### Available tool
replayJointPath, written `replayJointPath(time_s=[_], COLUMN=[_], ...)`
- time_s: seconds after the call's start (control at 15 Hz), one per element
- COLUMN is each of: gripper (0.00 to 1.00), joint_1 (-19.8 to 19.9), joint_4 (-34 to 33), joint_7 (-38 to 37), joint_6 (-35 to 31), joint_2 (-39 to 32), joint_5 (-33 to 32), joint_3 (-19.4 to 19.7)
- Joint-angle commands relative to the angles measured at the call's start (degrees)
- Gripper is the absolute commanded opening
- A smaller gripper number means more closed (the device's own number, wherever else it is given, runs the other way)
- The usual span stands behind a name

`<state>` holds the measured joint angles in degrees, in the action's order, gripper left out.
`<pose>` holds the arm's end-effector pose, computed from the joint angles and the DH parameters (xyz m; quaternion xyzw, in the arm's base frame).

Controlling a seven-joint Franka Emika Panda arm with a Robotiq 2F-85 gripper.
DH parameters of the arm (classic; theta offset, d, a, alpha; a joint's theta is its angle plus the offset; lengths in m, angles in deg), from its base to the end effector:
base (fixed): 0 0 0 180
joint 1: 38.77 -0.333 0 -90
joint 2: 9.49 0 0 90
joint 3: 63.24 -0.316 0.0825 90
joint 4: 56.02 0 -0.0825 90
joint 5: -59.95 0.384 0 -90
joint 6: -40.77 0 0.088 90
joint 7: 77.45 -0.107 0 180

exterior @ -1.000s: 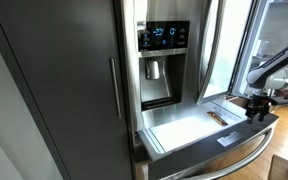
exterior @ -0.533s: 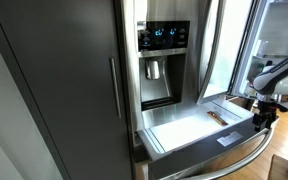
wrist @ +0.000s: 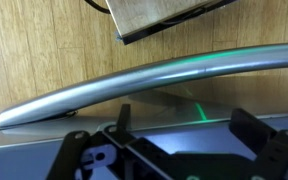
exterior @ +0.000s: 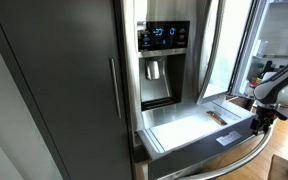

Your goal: Take a packet out of the freezer drawer and put it in the refrigerator then close the drawer

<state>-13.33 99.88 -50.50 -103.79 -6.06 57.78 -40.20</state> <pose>0.2581 -0.2870 0.2311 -0.9830 0.1693 0.0552 0.0449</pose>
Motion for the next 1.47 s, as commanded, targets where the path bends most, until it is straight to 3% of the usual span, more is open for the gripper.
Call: replayJointPath(time_s=[0.0, 0.4, 0.6, 1.07, 1.27, 1.4], gripper=[1.0, 1.0, 1.0, 1.0, 1.0, 1.0], joint_1=[-1.68, -3.94, -5.63, -6.24, -4.96, -5.53], joint_4=[2.13, 1.52, -0.23, -10.49, -16.31, -17.08], joint_7=[0.86, 7.02, 13.03, 23.91, 26.69, 25.4], joint_6=[-7.4, -16.07, -18.82, -19.97, -20.2, -20.39], joint_2=[-1.47, -3.64, -5.45, -13.59, -18.22, -18.3], joint_5=[1.02, 10.64, 20.49, 39.95, 45.71, 45.2], joint_3=[0.21, -0.78, -2.29, -8.68, -11.06, -11.14])
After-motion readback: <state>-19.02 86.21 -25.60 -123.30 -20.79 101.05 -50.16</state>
